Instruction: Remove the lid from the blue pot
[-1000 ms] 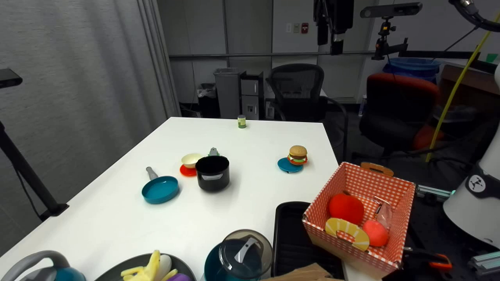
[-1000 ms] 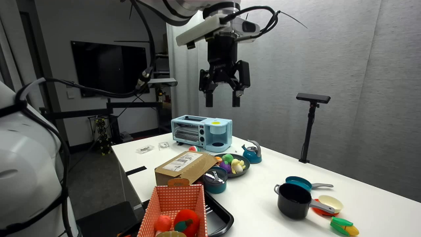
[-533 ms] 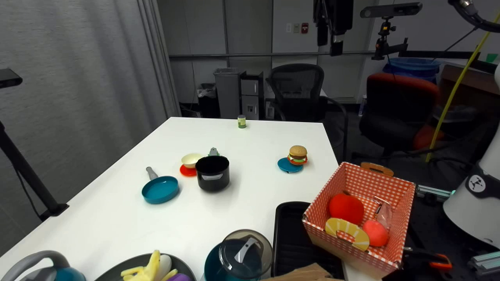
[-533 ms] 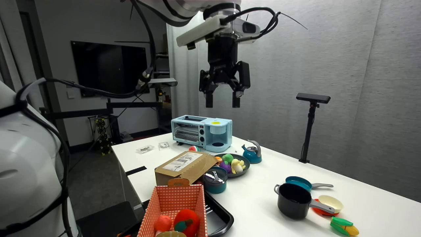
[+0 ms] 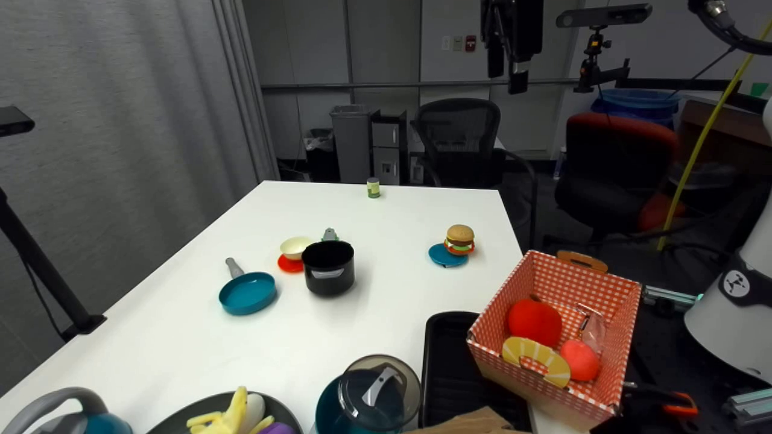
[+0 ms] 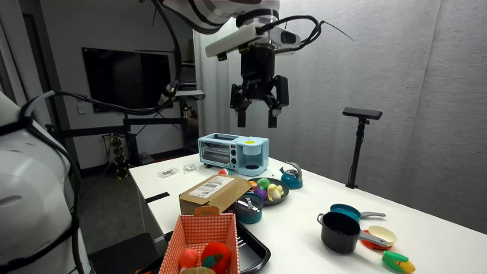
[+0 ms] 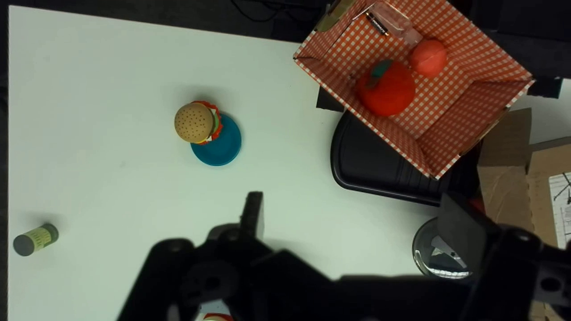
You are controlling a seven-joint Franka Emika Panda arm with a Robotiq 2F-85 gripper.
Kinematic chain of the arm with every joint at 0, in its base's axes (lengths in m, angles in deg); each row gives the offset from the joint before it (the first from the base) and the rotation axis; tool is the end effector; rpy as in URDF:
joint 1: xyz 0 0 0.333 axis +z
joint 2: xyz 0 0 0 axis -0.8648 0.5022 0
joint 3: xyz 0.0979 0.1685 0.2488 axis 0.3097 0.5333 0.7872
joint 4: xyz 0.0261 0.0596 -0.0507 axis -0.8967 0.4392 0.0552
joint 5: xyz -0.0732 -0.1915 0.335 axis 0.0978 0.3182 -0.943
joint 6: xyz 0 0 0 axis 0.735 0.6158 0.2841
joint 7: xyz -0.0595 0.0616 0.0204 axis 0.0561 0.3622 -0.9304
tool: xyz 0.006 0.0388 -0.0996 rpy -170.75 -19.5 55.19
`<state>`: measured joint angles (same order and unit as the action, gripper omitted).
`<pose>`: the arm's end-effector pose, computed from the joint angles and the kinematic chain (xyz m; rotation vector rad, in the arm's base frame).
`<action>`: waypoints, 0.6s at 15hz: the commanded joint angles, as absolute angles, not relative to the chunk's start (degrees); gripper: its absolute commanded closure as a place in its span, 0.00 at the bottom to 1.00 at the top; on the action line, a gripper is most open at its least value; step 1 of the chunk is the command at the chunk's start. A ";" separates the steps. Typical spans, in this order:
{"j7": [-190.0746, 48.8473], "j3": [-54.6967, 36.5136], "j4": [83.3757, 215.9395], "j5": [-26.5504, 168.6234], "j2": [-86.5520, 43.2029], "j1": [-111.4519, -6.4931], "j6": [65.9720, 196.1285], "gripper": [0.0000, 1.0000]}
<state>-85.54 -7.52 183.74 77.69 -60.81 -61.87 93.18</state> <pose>0.4185 -0.0500 0.5283 2.9953 0.2067 -0.2135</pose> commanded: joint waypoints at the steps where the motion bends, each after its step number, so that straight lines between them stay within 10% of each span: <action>1: -86.46 -7.75 184.32 77.39 -58.95 -60.73 95.00 0.00; 9: -85.09 -5.96 187.28 78.30 -54.64 -59.84 100.95 0.00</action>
<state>-85.54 -6.76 186.45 77.74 -55.51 -60.82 98.98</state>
